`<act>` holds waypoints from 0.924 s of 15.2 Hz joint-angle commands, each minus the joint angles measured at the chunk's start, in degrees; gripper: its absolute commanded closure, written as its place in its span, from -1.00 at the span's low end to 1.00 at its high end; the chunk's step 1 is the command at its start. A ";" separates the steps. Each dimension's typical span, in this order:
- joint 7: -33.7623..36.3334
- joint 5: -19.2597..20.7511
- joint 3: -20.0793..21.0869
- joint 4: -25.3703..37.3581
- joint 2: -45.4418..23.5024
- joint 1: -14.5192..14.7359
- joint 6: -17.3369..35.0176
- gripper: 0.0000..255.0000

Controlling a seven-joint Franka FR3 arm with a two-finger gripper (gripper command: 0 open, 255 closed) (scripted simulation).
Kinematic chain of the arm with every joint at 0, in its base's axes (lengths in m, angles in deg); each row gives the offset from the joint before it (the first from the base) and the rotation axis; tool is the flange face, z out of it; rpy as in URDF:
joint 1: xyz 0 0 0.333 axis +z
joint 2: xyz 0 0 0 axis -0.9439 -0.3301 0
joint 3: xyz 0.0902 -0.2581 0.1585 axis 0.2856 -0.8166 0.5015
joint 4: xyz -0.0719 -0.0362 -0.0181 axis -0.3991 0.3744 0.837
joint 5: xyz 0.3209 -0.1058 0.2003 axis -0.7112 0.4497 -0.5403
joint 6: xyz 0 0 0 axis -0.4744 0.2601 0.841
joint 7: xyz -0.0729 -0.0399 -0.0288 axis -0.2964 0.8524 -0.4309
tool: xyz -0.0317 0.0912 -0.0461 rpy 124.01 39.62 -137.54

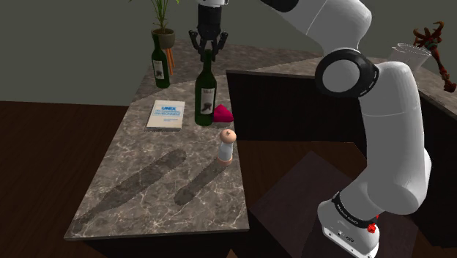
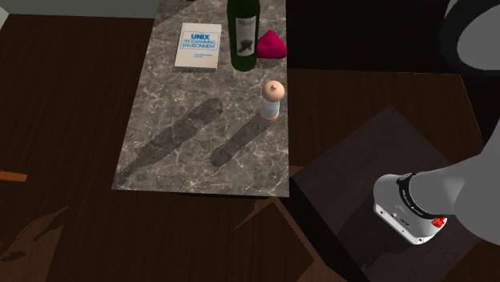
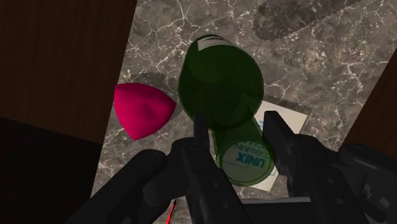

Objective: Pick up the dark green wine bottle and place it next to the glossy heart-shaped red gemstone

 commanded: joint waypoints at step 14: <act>-0.96 -2.09 0.73 -26.28 8.43 -5.31 17.62 1.00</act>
